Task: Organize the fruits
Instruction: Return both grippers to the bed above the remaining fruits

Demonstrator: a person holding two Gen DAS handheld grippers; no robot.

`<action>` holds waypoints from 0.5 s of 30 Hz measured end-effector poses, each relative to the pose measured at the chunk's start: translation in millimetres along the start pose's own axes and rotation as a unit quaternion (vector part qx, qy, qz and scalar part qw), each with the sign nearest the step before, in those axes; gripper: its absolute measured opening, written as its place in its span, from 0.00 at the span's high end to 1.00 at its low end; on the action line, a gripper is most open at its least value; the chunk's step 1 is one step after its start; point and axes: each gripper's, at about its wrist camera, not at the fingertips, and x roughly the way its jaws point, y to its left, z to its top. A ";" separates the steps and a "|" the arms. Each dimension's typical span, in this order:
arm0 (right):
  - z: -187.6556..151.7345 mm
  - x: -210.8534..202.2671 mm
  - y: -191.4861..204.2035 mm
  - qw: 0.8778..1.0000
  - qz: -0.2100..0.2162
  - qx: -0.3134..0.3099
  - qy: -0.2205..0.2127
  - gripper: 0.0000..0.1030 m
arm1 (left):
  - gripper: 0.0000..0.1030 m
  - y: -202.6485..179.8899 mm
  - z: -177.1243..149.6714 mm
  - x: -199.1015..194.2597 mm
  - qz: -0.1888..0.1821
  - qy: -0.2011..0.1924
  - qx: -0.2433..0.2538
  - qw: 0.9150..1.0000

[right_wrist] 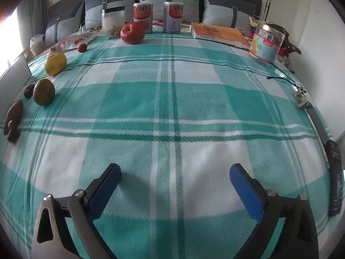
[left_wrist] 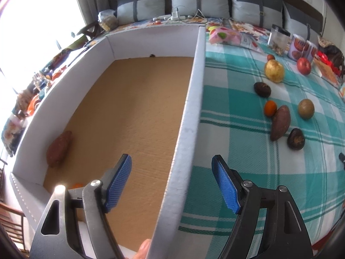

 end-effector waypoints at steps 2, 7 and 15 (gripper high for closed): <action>-2.7 0.2 -1.9 1.000 0.010 0.010 0.003 0.00 | 0.24 -0.7 0.1 1.0 0.000 0.001 0.000 1.000; -4.2 3.7 -2.9 1.000 0.021 0.016 0.006 0.00 | 0.22 -6.4 -0.5 -29.9 0.016 -0.076 0.000 0.997; -4.1 2.8 -7.5 1.000 0.021 0.016 0.007 0.00 | 0.08 -51.9 -13.7 -100.2 -0.049 -0.197 -0.027 0.979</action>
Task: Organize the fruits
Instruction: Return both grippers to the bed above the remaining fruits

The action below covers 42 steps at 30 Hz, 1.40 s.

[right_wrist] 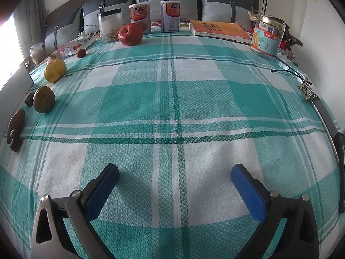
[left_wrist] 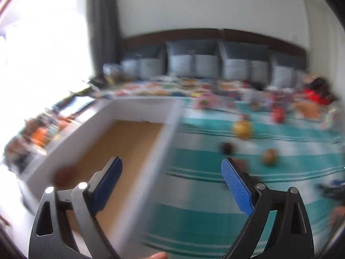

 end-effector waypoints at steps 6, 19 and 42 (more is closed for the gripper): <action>0.0 -0.2 -0.2 1.000 0.000 0.000 0.000 0.00 | 0.08 -47.6 -53.5 53.0 -0.086 0.111 0.004 0.990; -0.1 -0.2 0.6 1.000 0.000 -0.001 0.000 0.00 | 0.04 -73.1 -96.5 122.4 -0.080 0.159 0.071 0.981; -0.1 0.0 0.3 1.000 0.000 -0.001 0.000 0.00 | 0.04 -69.5 -98.4 120.9 -0.078 0.157 0.070 0.982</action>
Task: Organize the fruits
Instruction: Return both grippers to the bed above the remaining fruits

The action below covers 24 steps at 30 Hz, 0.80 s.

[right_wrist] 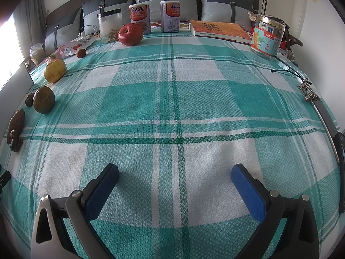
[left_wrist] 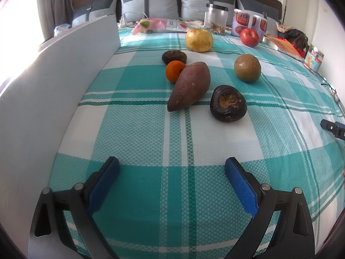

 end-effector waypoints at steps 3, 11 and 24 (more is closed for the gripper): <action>-0.1 0.0 -0.4 1.000 0.000 0.000 0.000 0.00 | 0.04 0.0 -0.1 0.0 0.000 0.000 0.000 1.000; -0.3 0.0 -1.5 1.000 0.000 0.000 0.000 0.00 | 0.04 -0.1 -0.2 0.2 0.000 0.000 0.000 1.000; -0.4 0.2 -0.1 1.000 0.001 0.000 0.000 0.00 | 0.04 -0.2 -0.4 0.4 0.000 -0.001 -0.001 1.000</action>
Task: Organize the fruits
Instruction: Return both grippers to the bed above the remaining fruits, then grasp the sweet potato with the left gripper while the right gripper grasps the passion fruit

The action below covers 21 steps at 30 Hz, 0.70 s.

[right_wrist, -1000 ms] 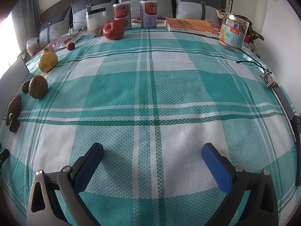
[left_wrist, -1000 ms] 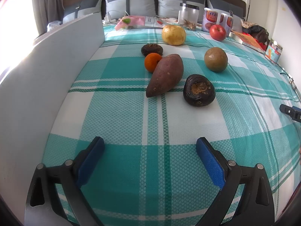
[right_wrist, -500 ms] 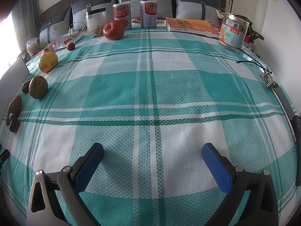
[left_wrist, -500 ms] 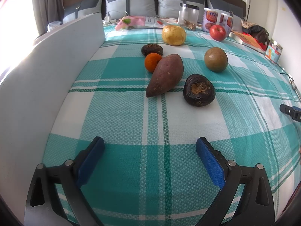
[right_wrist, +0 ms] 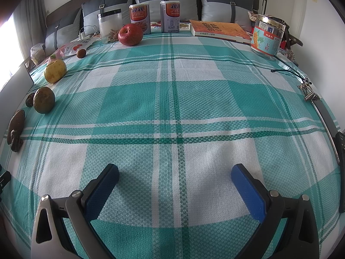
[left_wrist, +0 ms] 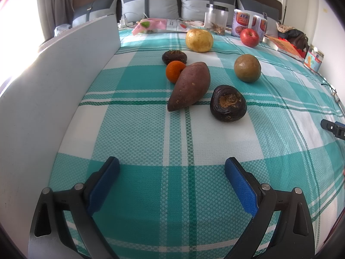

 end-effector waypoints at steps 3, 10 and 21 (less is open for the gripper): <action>0.0 0.1 0.8 1.000 0.000 0.000 0.000 0.00 | 0.04 0.0 0.0 0.0 0.000 0.000 0.000 1.000; 0.0 -0.1 -0.4 1.000 0.000 0.000 0.000 0.00 | 0.04 0.1 0.0 0.1 0.000 0.000 0.000 1.000; 0.1 0.1 0.9 1.000 0.000 0.000 0.000 0.00 | 0.04 7.4 0.1 -4.6 -0.026 0.003 0.000 1.000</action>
